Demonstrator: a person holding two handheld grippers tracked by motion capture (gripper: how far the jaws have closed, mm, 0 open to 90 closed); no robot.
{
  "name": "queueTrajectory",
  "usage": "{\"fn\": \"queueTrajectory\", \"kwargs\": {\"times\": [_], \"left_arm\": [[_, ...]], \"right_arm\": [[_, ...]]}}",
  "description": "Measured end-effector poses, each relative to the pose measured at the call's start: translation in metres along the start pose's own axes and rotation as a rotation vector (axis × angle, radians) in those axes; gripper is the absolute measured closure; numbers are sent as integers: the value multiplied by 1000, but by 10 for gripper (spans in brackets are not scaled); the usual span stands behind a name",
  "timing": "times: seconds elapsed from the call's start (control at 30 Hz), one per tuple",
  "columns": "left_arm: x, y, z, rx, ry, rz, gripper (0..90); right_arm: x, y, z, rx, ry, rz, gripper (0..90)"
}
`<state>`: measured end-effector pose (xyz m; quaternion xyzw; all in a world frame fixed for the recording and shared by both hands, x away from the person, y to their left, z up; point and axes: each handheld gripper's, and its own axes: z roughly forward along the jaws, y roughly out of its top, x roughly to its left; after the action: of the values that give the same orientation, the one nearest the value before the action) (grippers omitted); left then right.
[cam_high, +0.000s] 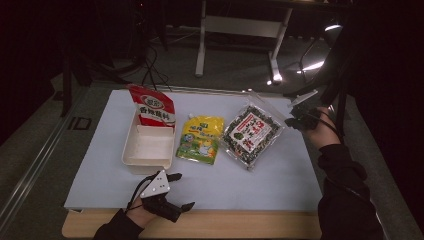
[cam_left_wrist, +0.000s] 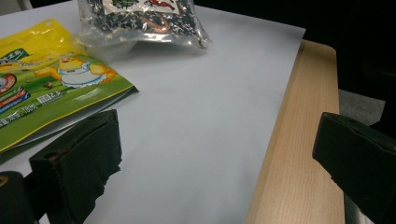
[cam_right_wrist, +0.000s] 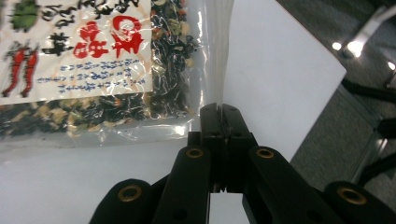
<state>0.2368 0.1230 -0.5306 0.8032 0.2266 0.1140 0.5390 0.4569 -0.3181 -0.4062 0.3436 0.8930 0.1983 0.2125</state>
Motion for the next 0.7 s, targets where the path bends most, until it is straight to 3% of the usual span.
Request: {"fn": "queueTrajectory", "kwargs": {"times": [0.47, 0.57, 0.7], "left_arm": [[2, 6, 5, 2, -7, 1, 20], [3, 12, 6, 9, 5, 5, 21], [7, 25, 6, 10, 1, -22, 43]], "right_arm": [[52, 10, -55, -125, -29, -168, 900], [60, 8, -66, -144, -20, -186, 900], [71, 6, -79, -158, -5, -215, 900]]}}
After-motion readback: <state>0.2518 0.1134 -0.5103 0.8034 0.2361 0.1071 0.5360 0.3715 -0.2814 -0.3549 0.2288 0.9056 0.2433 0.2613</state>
